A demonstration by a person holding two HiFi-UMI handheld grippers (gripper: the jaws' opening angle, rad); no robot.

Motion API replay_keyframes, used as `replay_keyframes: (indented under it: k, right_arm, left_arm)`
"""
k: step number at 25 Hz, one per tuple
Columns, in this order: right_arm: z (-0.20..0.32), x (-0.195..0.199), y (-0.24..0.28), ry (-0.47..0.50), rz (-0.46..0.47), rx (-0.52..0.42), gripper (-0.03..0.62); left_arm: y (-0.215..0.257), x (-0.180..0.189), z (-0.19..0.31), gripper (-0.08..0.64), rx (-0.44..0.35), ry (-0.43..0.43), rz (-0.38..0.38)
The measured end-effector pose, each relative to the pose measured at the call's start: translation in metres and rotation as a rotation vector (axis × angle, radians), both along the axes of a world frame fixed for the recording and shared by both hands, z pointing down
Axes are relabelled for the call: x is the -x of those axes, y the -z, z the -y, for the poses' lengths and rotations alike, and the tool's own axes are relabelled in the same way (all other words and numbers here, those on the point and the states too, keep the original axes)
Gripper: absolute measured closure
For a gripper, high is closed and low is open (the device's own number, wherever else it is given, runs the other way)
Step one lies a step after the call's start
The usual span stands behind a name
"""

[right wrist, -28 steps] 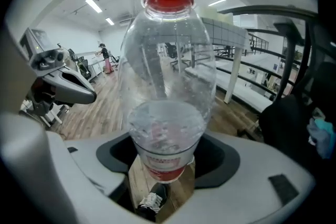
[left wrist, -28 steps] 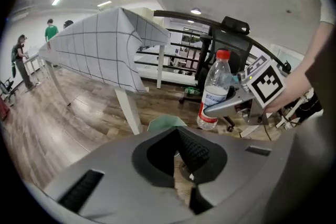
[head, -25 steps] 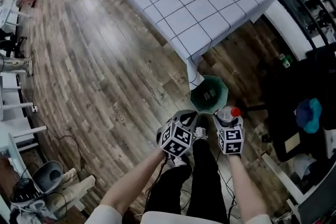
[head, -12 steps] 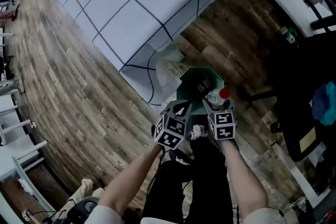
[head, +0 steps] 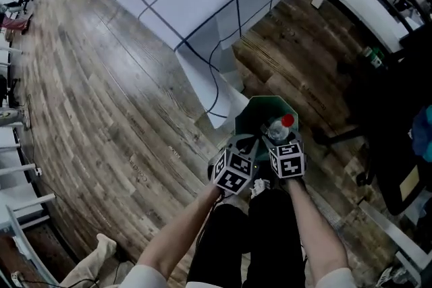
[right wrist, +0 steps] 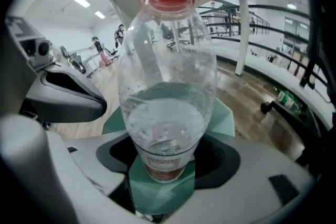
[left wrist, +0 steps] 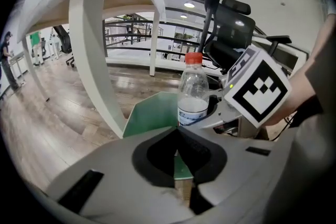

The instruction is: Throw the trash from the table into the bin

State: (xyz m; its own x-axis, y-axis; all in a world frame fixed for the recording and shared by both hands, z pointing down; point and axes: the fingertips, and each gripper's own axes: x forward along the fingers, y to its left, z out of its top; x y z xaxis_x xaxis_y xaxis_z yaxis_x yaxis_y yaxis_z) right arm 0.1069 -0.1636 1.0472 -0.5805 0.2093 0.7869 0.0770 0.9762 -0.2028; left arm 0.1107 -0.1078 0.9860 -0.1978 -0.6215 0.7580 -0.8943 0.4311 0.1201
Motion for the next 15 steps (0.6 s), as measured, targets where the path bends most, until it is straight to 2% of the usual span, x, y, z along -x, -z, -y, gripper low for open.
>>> replay_keyframes:
  k: [3, 6, 8, 11, 15]
  right_arm:
    - [0.0, 0.004, -0.002, 0.027, 0.004, -0.079, 0.256]
    - [0.002, 0.004, -0.003, -0.013, -0.011, -0.086, 0.253]
    - [0.002, 0.007, 0.003, -0.002, 0.013, -0.116, 0.247]
    - [0.003, 0.003, 0.021, 0.073, 0.041, -0.173, 0.162]
    - [0.008, -0.018, 0.056, 0.078, 0.041, -0.146, 0.147]
  left_arm:
    - [-0.007, -0.005, -0.001, 0.535, -0.019, 0.013, -0.003]
    - [-0.014, -0.009, -0.005, 0.535, -0.022, 0.025, -0.002]
    - [-0.01, -0.008, -0.005, 0.535, -0.034, 0.035, 0.013]
    - [0.009, -0.01, -0.002, 0.535, -0.054, 0.028, 0.077]
    - [0.044, -0.029, -0.007, 0.535, -0.046, 0.031, 0.071]
